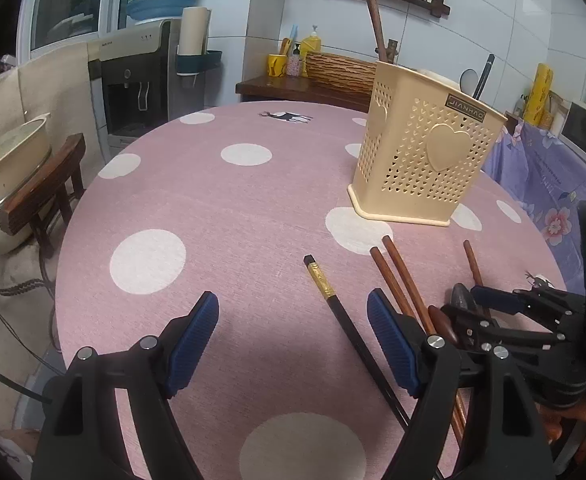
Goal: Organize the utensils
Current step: 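Move both grippers back over the remaining chopsticks and spoons, then grasp the black gold-tipped chopstick with the left gripper while the right grasps a metal spoon, then carry the black chopstick and spoon to the cream holder and drop them in, then move both grippers back over the remaining wooden chopsticks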
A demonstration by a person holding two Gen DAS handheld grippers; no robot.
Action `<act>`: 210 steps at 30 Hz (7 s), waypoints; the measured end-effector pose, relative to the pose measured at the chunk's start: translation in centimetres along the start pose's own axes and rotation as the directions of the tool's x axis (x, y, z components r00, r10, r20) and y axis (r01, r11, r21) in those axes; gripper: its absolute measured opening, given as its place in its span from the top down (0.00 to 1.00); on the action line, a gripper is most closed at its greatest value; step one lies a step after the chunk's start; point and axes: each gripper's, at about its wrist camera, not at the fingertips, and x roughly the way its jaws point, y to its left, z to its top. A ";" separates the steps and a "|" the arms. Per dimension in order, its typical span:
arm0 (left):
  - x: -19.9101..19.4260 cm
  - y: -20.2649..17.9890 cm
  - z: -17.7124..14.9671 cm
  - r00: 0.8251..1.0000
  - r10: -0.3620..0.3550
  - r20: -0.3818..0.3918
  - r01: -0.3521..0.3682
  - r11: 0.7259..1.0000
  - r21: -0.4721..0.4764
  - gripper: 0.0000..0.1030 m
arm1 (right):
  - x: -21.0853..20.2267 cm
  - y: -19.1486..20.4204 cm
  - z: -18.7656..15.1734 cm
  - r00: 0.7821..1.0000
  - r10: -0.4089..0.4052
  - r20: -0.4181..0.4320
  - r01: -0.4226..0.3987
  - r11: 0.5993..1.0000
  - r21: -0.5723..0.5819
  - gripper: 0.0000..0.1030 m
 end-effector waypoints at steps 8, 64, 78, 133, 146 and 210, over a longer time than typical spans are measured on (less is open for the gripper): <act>-0.2 -0.2 -0.2 1.000 -0.008 -0.001 0.008 1.000 0.003 0.27 | -0.7 0.0 -0.7 1.000 0.000 -0.021 -0.001 0.999 -0.045 0.60; 6.5 -5.2 2.0 0.977 0.097 -0.191 -0.069 0.987 0.144 0.89 | -13.3 -5.1 -2.3 0.898 0.142 0.416 -0.192 0.978 0.080 0.63; 6.5 -6.0 2.6 0.984 0.076 -0.164 -0.052 0.988 0.146 0.92 | -13.1 -5.2 -2.5 0.897 0.138 0.420 -0.194 0.976 0.094 0.63; -7.3 -3.1 11.4 0.948 -0.223 0.228 0.207 0.974 0.092 0.92 | -15.0 -5.6 1.7 0.867 0.162 0.471 -0.215 0.975 0.061 0.63; -10.5 -4.4 16.4 0.908 -0.310 0.281 0.280 0.949 0.143 0.92 | -17.8 -7.0 7.6 0.834 0.164 0.527 -0.216 0.976 0.037 0.63; -2.5 -5.2 7.7 0.964 -0.172 0.203 0.161 0.984 0.069 0.35 | -7.7 -6.0 3.3 0.931 -0.068 0.360 0.041 0.996 0.083 0.40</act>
